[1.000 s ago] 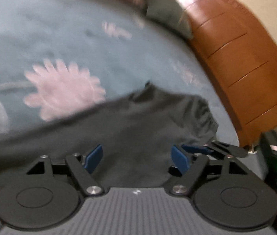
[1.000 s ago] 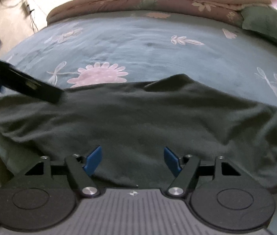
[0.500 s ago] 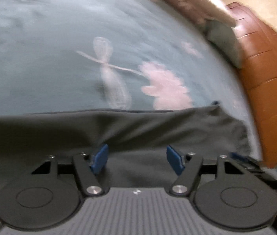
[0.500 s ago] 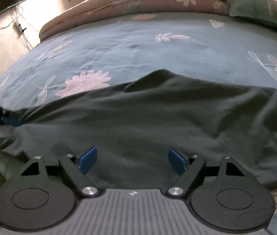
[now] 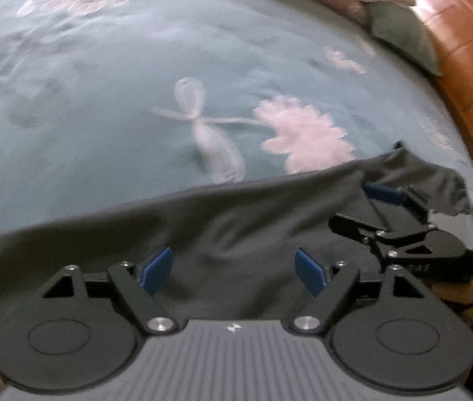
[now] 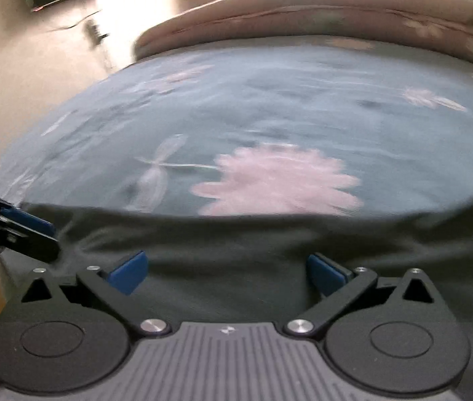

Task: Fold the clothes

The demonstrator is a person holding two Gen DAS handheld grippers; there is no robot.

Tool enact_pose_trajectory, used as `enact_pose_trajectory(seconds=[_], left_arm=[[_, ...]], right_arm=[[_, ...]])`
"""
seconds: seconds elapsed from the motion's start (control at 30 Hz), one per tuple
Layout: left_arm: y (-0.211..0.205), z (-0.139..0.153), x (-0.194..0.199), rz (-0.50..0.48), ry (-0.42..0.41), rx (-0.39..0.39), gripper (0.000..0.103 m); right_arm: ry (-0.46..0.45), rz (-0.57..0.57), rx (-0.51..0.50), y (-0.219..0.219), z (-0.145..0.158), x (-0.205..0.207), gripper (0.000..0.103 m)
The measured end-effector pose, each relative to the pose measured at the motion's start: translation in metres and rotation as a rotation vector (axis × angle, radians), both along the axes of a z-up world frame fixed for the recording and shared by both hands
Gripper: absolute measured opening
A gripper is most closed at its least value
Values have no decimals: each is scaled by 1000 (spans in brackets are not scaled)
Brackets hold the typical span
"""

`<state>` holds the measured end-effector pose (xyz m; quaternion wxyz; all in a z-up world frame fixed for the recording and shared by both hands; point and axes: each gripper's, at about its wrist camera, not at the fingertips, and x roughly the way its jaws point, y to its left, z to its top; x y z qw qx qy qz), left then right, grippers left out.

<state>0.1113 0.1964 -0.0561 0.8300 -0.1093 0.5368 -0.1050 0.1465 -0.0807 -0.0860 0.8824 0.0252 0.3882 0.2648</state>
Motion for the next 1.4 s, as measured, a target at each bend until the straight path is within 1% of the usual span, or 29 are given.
enact_pose_trajectory(seconds=[0.03,0.07,0.13,0.2,0.27,0.3,0.37,0.47,0.53,0.6,0.67,0.77,0.87,0.97,1.03,1.07,1.1,1.13,1.17,1.2,1.3,1.33,1.4], left_arm=[[4,0,-2,14,1,13,81],[7,1,-4,23,-4,22,81],[10,6,-8,17,-23,11,81],[9,10,-12,2,-39,-11,83],[5,9,-13,-16,-45,-27,83],[2,7,-13,-24,-45,-32,83],[-4,2,-13,-46,-44,-42,83],[-5,-9,-12,-44,-32,-38,83],[0,-18,-10,-18,-14,-40,83],[7,-21,-10,0,-17,-67,84],[13,-20,-8,18,-21,-84,84],[18,-18,-7,32,-23,-83,84],[17,-15,-8,20,-33,-61,84],[19,-18,-10,15,-30,-47,84],[24,-20,-11,27,-33,-29,84],[26,-19,-11,31,-36,-16,84],[29,-17,-12,44,-38,8,84],[31,-14,-13,65,-40,49,84],[32,-9,-16,81,-48,90,83],[34,-4,-18,84,-61,110,83],[18,10,-22,15,-103,87,84],[12,15,-23,-11,-117,77,84],[-16,21,-22,-91,-149,74,84]], right_arm=[[-1,22,1,6,1,1,103],[-16,21,0,1,6,-2,103],[-45,17,-3,-9,16,-7,103],[-72,9,-5,-21,26,-11,103],[-78,-55,1,-52,31,-8,103],[-71,-87,8,-67,30,-3,103],[-29,-133,39,-94,24,9,103],[9,-171,96,-117,10,27,103],[25,-190,100,-120,1,42,103],[18,-210,92,-123,-6,57,103],[2,-218,68,-127,-8,73,103],[6,-253,31,-130,0,83,102],[-28,-224,60,-131,19,63,103],[-22,-146,68,-123,22,41,103],[-7,-148,13,-122,15,34,103],[-1,-171,-35,-125,12,32,103],[4,-207,-81,-130,11,30,103],[7,-239,-122,-136,10,26,103],[5,-253,-135,-144,14,18,103],[4,-267,-148,-151,19,9,103],[-9,-269,-218,-162,25,-21,103],[-6,-264,-250,-162,23,-30,103],[13,-254,-294,-161,13,-46,103]])
